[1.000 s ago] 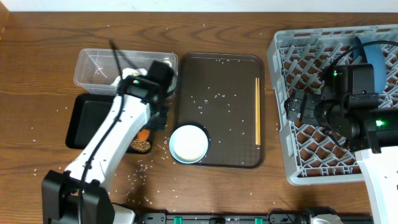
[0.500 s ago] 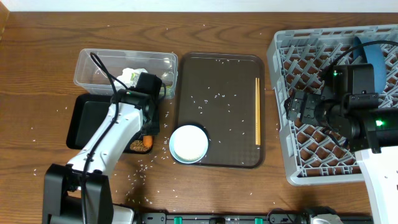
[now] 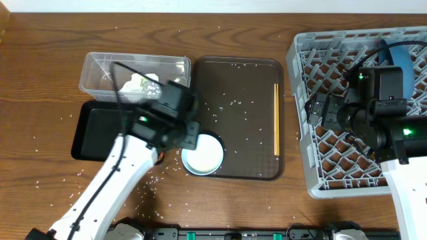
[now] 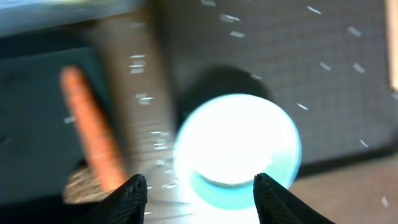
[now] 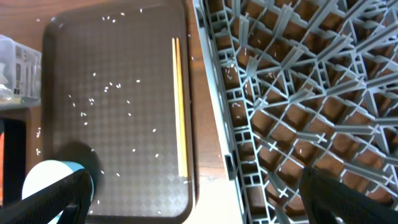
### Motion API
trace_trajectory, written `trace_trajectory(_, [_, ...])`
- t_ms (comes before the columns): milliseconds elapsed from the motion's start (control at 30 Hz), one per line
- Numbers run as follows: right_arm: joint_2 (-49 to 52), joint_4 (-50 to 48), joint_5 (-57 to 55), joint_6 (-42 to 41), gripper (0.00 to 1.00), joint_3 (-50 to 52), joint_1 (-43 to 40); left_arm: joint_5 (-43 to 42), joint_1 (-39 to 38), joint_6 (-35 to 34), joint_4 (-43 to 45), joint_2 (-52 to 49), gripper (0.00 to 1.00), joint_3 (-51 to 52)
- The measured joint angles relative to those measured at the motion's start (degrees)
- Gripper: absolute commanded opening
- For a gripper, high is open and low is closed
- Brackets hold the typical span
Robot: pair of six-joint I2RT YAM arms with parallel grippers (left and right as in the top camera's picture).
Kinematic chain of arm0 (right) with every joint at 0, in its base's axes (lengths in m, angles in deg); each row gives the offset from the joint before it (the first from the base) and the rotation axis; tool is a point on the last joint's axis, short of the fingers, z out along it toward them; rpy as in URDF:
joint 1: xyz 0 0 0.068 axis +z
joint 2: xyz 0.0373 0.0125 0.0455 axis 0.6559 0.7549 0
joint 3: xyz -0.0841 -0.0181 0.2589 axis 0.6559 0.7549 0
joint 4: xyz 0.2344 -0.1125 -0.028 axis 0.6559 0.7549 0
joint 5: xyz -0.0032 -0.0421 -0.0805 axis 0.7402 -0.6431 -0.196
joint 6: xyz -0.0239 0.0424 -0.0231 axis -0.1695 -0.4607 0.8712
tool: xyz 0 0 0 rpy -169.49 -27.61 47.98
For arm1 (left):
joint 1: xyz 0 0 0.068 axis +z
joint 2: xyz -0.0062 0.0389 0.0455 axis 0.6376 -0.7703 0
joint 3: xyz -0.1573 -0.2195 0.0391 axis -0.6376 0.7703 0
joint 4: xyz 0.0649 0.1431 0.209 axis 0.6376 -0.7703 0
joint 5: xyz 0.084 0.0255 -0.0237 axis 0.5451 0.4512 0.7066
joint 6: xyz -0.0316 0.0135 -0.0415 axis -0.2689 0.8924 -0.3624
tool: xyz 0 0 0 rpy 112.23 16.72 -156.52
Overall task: Sort waste into correct bins and load items into the dishwasher rack
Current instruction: 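Grasp the rim of the teal rice bowl with the left gripper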
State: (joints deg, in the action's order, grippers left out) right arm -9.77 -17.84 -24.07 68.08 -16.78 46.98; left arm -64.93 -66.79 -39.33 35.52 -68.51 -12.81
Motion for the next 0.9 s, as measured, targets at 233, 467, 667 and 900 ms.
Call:
trace_trajectory(233, [0.0, -0.4, 0.0, 0.0, 0.99, 0.0, 0.0, -0.8, -10.1, -4.1, 9.5, -6.4, 0.52, 1.7])
trace_trajectory(467, [0.0, -0.1, 0.3, 0.0, 0.99, 0.0, 0.0, -0.9, -14.2, -13.4, 13.8, -16.8, 0.44, 2.1])
trace_trajectory(667, [0.0, -0.2, 0.4, 0.0, 0.99, 0.0, 0.0, 1.1, -14.3, -19.4, 14.9, -22.5, 0.36, 2.1])
trace_trajectory(900, [0.0, -0.1, 0.5, 0.0, 0.99, 0.0, 0.0, 1.2, -14.4, -22.6, 16.2, -25.3, 0.09, 2.1])
